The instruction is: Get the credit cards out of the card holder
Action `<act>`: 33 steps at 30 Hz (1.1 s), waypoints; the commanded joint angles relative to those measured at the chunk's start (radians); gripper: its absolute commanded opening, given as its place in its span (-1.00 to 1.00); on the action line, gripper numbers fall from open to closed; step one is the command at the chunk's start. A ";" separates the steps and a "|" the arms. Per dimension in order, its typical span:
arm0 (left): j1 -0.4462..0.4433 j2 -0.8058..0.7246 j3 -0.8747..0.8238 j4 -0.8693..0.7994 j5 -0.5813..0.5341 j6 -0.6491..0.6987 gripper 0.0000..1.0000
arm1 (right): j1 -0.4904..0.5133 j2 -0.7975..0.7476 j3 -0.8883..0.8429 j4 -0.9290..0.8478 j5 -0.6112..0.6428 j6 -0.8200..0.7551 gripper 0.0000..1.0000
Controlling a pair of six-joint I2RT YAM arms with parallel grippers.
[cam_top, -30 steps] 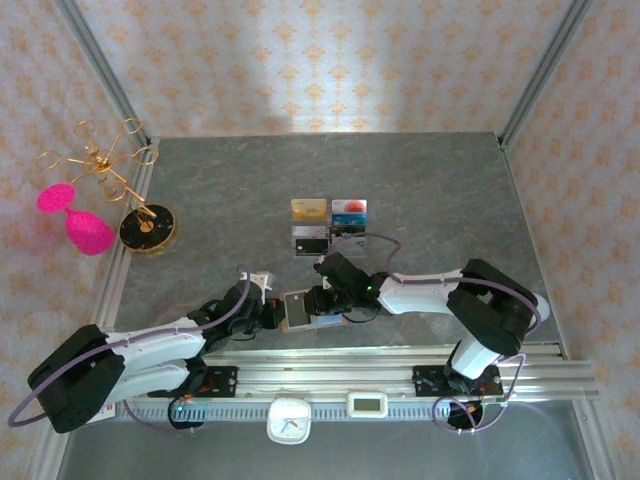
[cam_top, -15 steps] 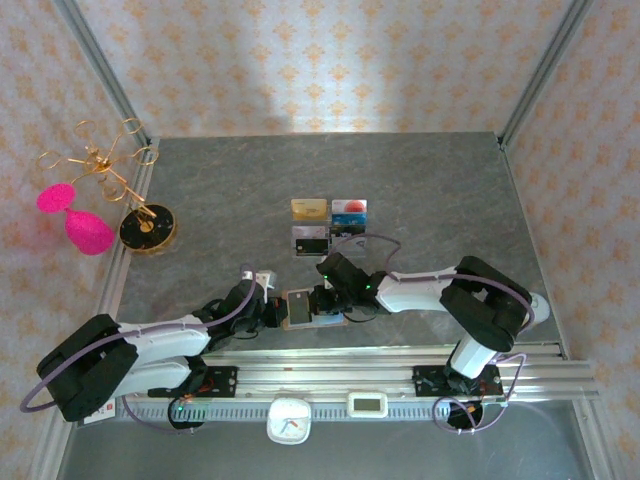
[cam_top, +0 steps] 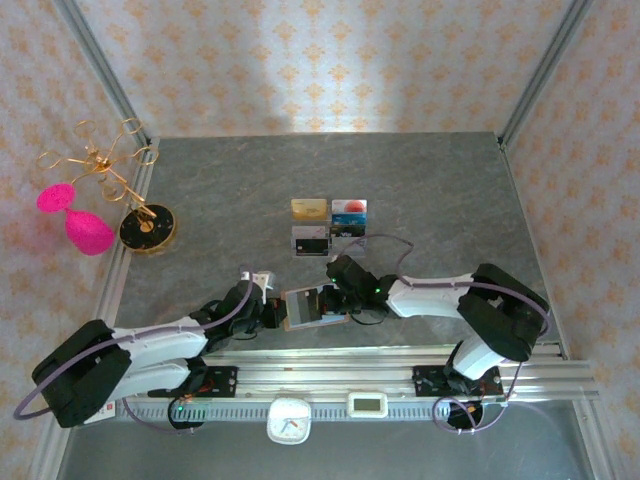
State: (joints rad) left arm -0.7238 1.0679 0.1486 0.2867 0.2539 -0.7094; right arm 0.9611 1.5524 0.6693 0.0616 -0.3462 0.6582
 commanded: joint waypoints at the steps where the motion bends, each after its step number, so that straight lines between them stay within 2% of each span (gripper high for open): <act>1: -0.003 -0.060 0.035 -0.041 -0.005 0.003 -1.00 | -0.004 -0.010 -0.010 -0.003 0.029 0.009 -1.00; 4: -0.047 -0.052 0.073 -0.011 -0.020 -0.002 -1.00 | -0.003 -0.002 -0.008 0.013 0.019 0.004 -1.00; 7: -0.080 0.031 0.100 0.036 -0.012 -0.001 -1.00 | -0.002 0.001 -0.009 0.018 0.014 0.004 -1.00; 13: -0.085 0.169 0.095 0.101 -0.013 0.007 -1.00 | -0.002 -0.008 -0.027 0.027 0.008 0.010 -0.99; 19: -0.084 0.194 0.078 0.074 -0.030 -0.001 -1.00 | -0.019 -0.003 -0.045 0.046 -0.018 0.017 -0.62; 25: -0.083 0.255 0.066 0.092 -0.004 -0.001 -1.00 | -0.023 0.032 -0.045 0.112 -0.090 0.013 -0.57; 28: -0.086 0.276 0.071 0.092 0.014 0.008 -1.00 | -0.023 0.035 -0.039 0.110 -0.083 0.009 -0.64; 33: -0.083 0.232 0.056 0.074 -0.008 0.000 -1.00 | -0.045 -0.028 -0.078 0.054 0.001 0.017 -0.98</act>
State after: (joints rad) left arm -0.8051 1.2987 0.2363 0.4538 0.2607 -0.7094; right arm 0.9302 1.5642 0.6312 0.1532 -0.4141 0.6773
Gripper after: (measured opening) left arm 0.044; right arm 0.034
